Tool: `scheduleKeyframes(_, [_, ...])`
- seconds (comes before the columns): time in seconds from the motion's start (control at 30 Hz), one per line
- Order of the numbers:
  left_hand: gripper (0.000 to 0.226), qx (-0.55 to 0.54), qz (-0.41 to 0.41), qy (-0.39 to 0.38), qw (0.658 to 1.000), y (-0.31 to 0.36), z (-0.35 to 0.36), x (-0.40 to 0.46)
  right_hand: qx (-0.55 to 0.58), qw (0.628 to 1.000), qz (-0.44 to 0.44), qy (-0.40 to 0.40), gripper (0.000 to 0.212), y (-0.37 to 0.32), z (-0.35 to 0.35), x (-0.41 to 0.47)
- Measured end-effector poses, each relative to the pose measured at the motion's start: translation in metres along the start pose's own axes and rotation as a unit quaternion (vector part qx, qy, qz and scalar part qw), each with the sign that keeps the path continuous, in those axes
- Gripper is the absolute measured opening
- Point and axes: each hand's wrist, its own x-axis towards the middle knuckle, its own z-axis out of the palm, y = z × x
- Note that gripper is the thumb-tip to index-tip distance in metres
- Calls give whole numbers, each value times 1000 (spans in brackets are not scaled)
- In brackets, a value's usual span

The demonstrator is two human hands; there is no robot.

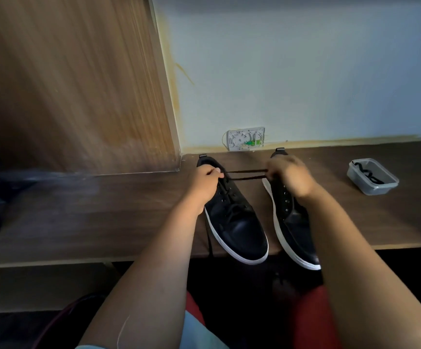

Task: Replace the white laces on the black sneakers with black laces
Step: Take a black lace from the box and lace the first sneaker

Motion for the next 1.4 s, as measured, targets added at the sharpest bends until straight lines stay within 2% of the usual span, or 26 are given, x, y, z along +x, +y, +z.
scheduleKeyframes(0.07, [30,7,-11,-11,1000,3,0,1,188,978,5,93,22,-7,-12,-4])
scheduleKeyframes(0.1, [29,12,-13,-11,1000,4,0,2,207,971,17,118,28,-7,-16,-3])
scheduleKeyframes(0.13, [29,15,-13,-10,1000,5,0,1,165,977,21,130,41,-5,-17,1])
scheduleKeyframes(0.17, [28,17,-9,-12,1000,5,1,0,40,991,7,130,51,-2,-17,4])
scheduleKeyframes(0.2, [28,22,-4,-18,1000,5,1,0,-147,979,-25,137,55,5,-14,8])
scheduleKeyframes(0.23, [28,31,4,-27,999,4,2,0,-313,936,-83,140,49,12,-5,12])
scheduleKeyframes(0.27, [28,42,12,-36,998,4,3,-1,-391,906,-122,110,40,16,8,16])
scheduleKeyframes(0.3, [28,51,19,-42,998,3,4,-1,-399,906,-125,57,37,19,22,17])
scheduleKeyframes(0.37, [28,54,34,-42,997,1,6,-1,-323,939,-114,-38,33,27,50,20])
scheduleKeyframes(0.43, [31,48,35,-41,997,0,6,-2,-281,952,-119,-36,25,31,64,19])
scheduleKeyframes(0.5, [29,40,33,-44,998,-1,5,-3,-243,963,-116,-33,27,32,63,20])
scheduleKeyframes(0.6, [19,61,32,-32,997,-5,3,-2,-177,975,-82,-107,27,25,47,17])
scheduleKeyframes(0.67, [13,89,25,-27,995,-7,2,-4,-186,972,-79,-122,27,28,39,19])
scheduleKeyframes(0.8, [25,159,19,16,987,-13,-7,-7,-206,977,-44,-33,27,45,40,27])
scheduleKeyframes(0.87, [18,139,-42,27,989,-21,-11,-3,-184,983,0,-7,29,52,45,28])
scheduleKeyframes(0.93, [13,98,-106,4,989,-25,-9,-1,-165,986,31,-1,32,56,52,28])
scheduleKeyframes(1.0, [10,102,-124,8,987,-28,-3,0,-166,985,46,11,34,59,58,29])
scheduleKeyframes(1.1, [8,67,-106,52,991,-28,5,1,-138,987,80,30,35,59,60,26])
scheduleKeyframes(1.2, [14,43,-94,57,993,-27,10,4,-96,988,103,56,35,52,52,19])
scheduleKeyframes(1.3, [11,102,-83,41,990,-24,11,3,-98,986,126,48,33,51,49,15])
scheduleKeyframes(1.4, [15,223,-28,1,975,-11,4,-5,-112,982,146,46,35,42,46,14])
